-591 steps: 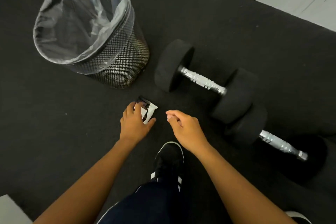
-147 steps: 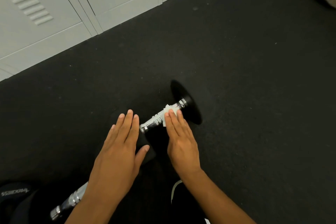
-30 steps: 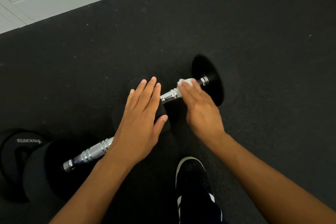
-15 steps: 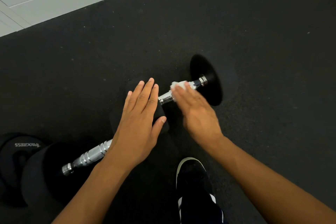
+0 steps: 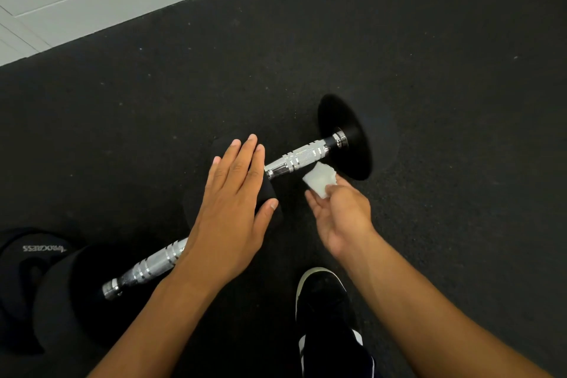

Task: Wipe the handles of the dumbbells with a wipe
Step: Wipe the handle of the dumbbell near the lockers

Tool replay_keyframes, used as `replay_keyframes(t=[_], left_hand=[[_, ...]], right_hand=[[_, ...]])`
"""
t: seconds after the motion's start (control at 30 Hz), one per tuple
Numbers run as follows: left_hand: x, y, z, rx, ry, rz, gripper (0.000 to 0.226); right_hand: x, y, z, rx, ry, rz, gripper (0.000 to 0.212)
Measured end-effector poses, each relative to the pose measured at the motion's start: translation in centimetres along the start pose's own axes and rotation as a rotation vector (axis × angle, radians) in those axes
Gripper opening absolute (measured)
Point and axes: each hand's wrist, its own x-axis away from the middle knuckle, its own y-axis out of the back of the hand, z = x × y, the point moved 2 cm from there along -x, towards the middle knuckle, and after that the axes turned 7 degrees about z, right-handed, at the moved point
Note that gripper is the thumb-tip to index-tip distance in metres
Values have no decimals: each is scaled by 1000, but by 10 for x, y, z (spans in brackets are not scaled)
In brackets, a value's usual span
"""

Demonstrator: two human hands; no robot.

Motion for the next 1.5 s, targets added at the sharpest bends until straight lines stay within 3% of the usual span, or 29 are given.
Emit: replay_keyframes(t=[0.13, 0.27, 0.37, 0.43, 0.53, 0.63, 0.7, 0.77, 0.83, 0.93, 1.0, 1.07, 1.23, 1.37, 1.5], left_hand=[[-1, 0, -1, 12, 0, 5, 76], [-1, 8, -2, 59, -3, -2, 74], [-9, 30, 0, 123, 30, -90, 60], [-20, 44, 1, 217, 13, -170, 44], [-39, 60, -2, 409, -20, -150, 34], [-63, 65, -10, 409, -45, 140, 57], [-77, 63, -17, 331, -63, 277, 58], [-88, 61, -21, 357, -41, 244, 33], [-97, 57, -23, 376, 24, 160, 17], [-108, 51, -23, 174, 83, -14, 11], [-113, 45, -26, 15, 60, -76, 13], [-116, 35, -29, -66, 71, -28, 16], [-129, 21, -43, -192, 96, 205, 21], [-126, 15, -55, -205, 118, 287, 24], [-117, -3, -63, -57, 175, 358, 26]], right_hand=[[-9, -24, 22, -85, 63, 13, 45], [-6, -28, 5, 133, -11, 108, 43], [6, -23, -11, 226, -104, 225, 40], [13, -16, -8, 231, -77, 212, 39], [21, -7, 5, 273, 95, 236, 38], [27, -13, 21, 328, 227, 376, 38], [30, -23, 31, 322, 249, 443, 32], [30, -27, 37, 437, 343, 398, 27], [29, -24, 40, 735, 542, 258, 28], [25, -14, 47, 1085, 988, 66, 39], [15, -6, 52, 1351, 1323, 64, 42], [-4, 2, 56, 1529, 1506, 123, 43], [-42, 6, 70, 1636, 1521, 61, 46], [-46, 4, 72, 1605, 1571, 46, 44], [-48, 3, 70, 1534, 1583, 26, 37]])
